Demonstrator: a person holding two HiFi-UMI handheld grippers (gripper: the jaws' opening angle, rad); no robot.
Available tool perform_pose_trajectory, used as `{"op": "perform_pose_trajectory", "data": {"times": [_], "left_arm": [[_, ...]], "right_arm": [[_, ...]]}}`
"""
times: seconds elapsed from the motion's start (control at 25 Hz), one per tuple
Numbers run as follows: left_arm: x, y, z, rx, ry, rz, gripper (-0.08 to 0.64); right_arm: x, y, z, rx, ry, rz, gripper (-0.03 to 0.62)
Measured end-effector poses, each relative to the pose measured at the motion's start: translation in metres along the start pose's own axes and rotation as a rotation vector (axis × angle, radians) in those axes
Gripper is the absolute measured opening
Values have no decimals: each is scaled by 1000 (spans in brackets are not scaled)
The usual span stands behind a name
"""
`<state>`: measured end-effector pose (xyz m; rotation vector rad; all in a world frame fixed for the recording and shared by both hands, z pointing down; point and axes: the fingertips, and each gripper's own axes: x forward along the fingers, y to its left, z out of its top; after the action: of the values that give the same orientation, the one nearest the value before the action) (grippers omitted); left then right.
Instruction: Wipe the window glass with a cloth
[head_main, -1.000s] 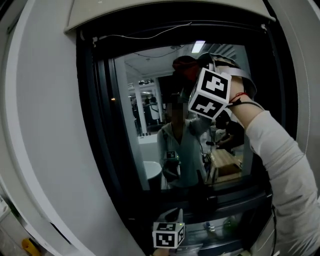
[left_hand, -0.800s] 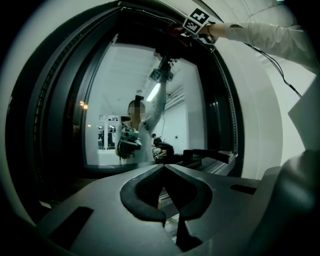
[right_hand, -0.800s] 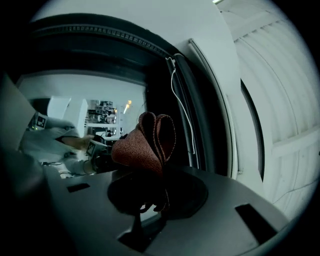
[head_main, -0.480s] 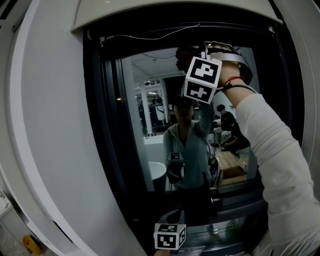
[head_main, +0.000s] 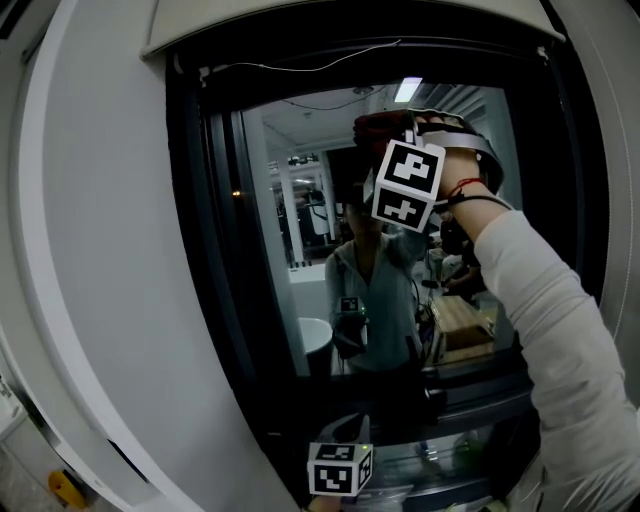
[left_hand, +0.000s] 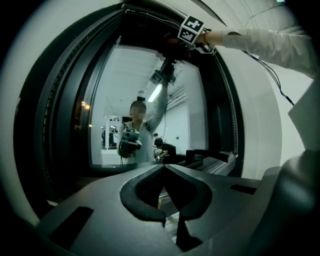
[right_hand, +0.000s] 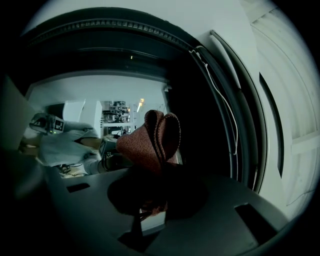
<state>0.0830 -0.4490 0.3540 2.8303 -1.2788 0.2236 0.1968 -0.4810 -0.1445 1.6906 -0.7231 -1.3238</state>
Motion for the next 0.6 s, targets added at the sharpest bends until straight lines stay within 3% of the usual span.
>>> {"op": "perform_pose_trajectory", "data": {"times": [0.2,0.6], "left_arm": [[-3,-3,-3,-4,4,-8,5],[-3,-14,-7,-3,4,-42,5]], "right_arm": [[-9,33,-3,-52,-13,26,51],[-30,81,-9,-57,-34,82,51]]}}
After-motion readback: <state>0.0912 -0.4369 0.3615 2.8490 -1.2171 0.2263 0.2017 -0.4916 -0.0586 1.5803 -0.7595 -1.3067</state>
